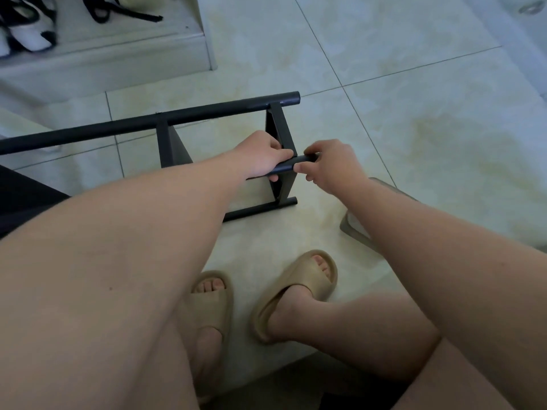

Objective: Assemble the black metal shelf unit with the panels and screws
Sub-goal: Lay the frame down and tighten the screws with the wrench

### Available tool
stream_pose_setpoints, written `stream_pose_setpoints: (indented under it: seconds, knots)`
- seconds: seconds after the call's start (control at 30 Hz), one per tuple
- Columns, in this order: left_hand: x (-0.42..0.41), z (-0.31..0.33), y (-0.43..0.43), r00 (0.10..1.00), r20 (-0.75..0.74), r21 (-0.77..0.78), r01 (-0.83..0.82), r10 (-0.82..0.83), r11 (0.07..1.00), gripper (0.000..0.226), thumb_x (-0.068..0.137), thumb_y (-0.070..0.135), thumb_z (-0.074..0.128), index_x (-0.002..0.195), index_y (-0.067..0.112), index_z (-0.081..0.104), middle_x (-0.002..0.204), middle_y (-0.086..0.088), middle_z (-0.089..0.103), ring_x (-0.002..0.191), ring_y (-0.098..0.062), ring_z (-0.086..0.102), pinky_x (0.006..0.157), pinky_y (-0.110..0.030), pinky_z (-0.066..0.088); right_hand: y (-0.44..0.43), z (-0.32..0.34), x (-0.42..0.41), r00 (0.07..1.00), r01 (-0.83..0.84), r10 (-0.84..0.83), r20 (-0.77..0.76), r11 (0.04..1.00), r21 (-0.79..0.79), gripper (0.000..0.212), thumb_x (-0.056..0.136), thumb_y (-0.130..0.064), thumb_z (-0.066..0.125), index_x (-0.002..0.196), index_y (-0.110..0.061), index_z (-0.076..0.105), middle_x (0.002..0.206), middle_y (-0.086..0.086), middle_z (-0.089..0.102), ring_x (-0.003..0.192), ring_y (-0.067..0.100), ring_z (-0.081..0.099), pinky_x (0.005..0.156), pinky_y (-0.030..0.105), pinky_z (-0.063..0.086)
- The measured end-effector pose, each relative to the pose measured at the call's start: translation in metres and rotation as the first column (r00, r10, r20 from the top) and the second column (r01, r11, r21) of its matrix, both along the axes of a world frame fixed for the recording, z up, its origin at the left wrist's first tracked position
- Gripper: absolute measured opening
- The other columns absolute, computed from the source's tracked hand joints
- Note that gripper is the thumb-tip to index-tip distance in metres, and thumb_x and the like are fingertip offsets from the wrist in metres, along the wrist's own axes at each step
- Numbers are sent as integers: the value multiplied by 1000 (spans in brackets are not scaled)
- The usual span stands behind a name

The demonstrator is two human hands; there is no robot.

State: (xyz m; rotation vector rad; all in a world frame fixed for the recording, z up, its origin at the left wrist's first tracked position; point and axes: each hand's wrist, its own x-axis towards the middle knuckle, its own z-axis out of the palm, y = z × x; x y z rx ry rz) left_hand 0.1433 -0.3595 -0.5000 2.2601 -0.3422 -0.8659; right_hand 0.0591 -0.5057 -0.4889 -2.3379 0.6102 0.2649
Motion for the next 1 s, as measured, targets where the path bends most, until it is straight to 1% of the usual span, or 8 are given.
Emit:
stream_pose_setpoints:
  seconds: [0.17,0.3,0.37,0.47,0.57,0.7,0.87,1.0]
  knots:
    - [-5,3,-8,997,61,59,-49,46,997,28,91,42,57,77,17,55,65,-1,57,56,-16,57,56,-30,37,-6,4,-4,988,-154,153,-24,986,-63,47,90,-39,72,131,-17,62,95,0,71,95,20,65,85,35,52]
    - [-18,9,-15,910,390,118,-204,143,972,22,97,38,50,100,17,53,99,1,55,92,-24,53,73,-36,41,-35,21,-32,921,-375,363,-140,924,-72,70,92,-48,69,152,-31,38,123,-6,64,113,19,58,96,34,45]
    - [-25,17,-24,824,565,110,-132,47,985,17,99,32,47,103,17,54,109,-1,55,101,-26,52,78,-39,43,-59,34,-45,879,-455,412,-240,876,-162,71,94,-49,65,154,-33,33,141,-3,57,127,23,53,104,39,43]
    - [-36,35,-49,744,647,99,136,-168,986,15,100,29,45,104,19,56,112,0,57,103,-24,53,78,-39,46,-90,55,-55,844,-515,415,-342,806,-293,69,97,-50,60,157,-31,31,151,2,49,138,26,44,110,43,39]
    - [-45,50,-77,606,667,209,407,-434,889,16,99,29,42,102,21,56,108,1,57,98,-23,55,69,-36,41,-115,64,-69,849,-504,376,-371,788,-355,66,99,-49,57,157,-32,30,153,2,46,140,28,41,111,46,39]
    - [-54,49,-107,440,573,378,607,-692,699,10,100,27,39,95,25,48,108,3,57,97,-23,57,70,-36,43,-148,45,-100,831,-474,278,-482,808,-350,62,99,-46,57,155,-33,34,153,2,47,138,28,44,108,43,42]
    - [-64,9,-145,289,462,463,728,-838,506,10,99,25,39,98,26,49,115,-1,58,107,-26,57,73,-37,44,-189,-7,-120,785,-384,165,-598,886,-261,57,102,-39,56,155,-27,37,151,4,51,134,29,50,106,34,40]
    - [-75,-42,-166,151,371,530,776,-917,342,21,98,31,46,114,20,54,121,-5,58,116,-29,55,89,-42,48,-211,-59,-127,749,-330,138,-648,926,-184,46,105,-28,51,150,-20,46,143,2,59,131,26,54,108,33,41]
